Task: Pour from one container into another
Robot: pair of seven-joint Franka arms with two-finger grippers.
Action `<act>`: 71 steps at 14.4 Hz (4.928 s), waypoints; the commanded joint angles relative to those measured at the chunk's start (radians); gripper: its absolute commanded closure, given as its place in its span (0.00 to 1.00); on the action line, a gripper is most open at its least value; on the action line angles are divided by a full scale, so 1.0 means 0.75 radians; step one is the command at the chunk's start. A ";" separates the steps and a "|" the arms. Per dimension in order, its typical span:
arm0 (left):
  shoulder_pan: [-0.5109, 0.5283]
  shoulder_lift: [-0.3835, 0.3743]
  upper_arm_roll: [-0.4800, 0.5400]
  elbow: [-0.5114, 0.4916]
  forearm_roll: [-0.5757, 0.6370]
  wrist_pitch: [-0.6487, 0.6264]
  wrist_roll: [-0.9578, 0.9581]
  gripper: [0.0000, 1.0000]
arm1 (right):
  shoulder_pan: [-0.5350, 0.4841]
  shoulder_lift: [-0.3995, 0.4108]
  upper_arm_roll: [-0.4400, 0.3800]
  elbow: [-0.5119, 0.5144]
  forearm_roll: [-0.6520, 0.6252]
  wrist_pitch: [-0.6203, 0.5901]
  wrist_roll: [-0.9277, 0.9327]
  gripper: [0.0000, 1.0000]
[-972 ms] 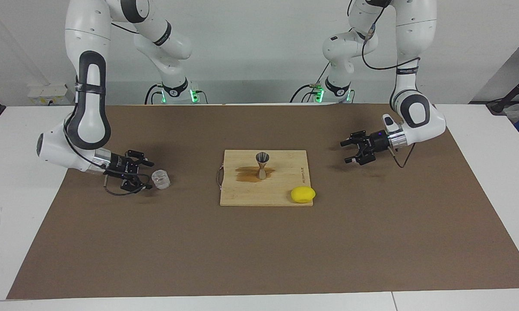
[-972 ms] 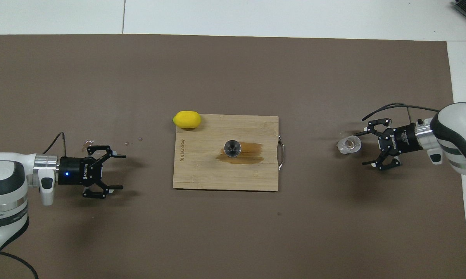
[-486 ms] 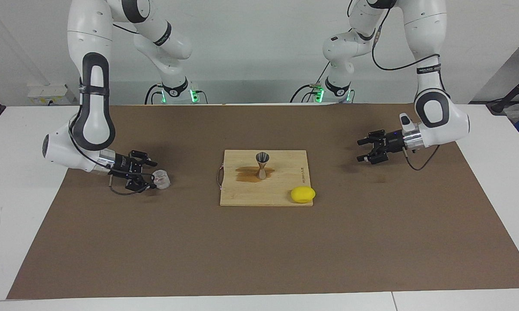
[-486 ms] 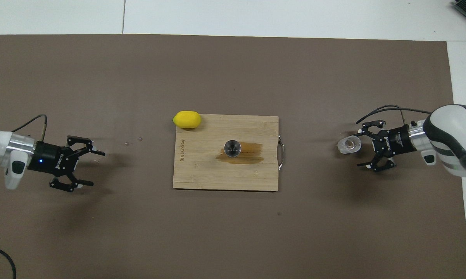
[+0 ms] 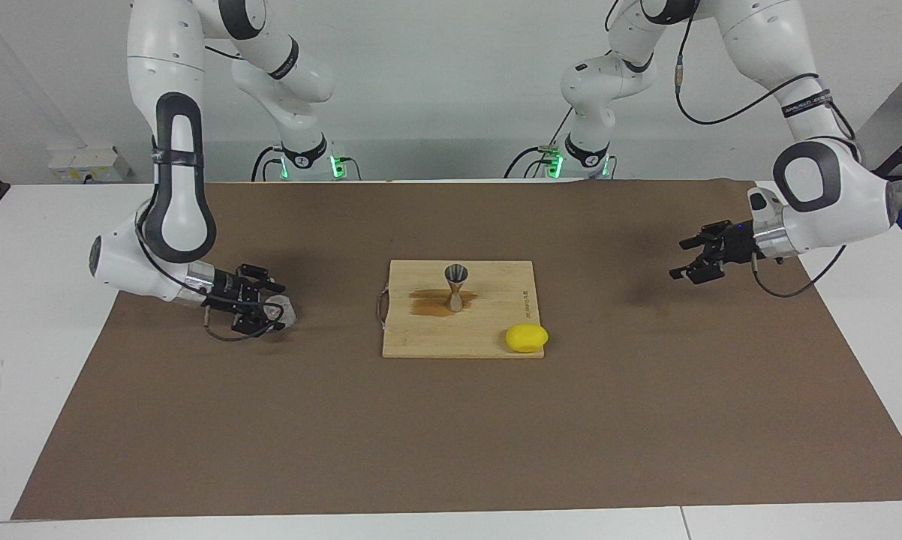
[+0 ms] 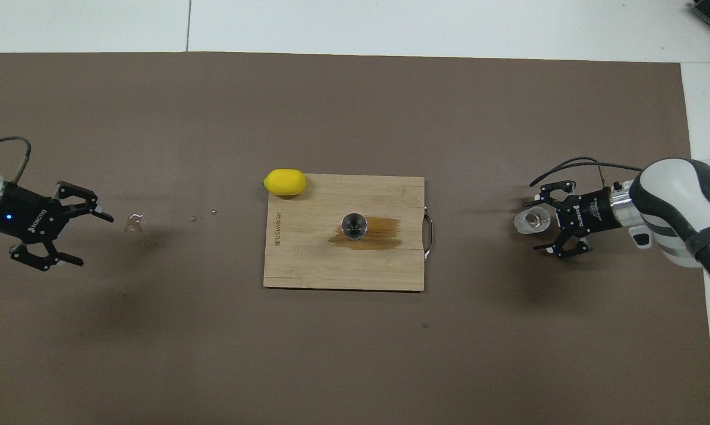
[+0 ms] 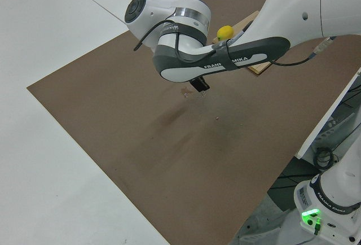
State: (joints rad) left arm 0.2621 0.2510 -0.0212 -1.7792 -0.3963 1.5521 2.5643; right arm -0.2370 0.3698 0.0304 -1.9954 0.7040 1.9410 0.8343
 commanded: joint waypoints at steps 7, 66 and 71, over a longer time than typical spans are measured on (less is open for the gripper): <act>-0.187 -0.085 -0.011 0.339 0.213 -0.261 -0.475 0.00 | 0.021 -0.094 0.005 -0.005 0.043 0.018 0.041 0.97; -0.409 -0.396 0.000 0.321 0.488 -0.159 -3.264 0.00 | 1.108 -0.154 0.015 0.339 -1.246 0.224 1.383 1.00; -0.342 -0.396 -0.013 0.323 0.490 -0.151 -3.264 0.00 | 1.036 -0.141 0.015 0.345 -1.009 0.251 1.363 1.00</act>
State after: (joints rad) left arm -0.0264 -0.0214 -0.0173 -1.5089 -0.0469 1.4169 0.1227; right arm 0.5763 0.2611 0.0307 -1.7411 -0.1121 2.1145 1.8450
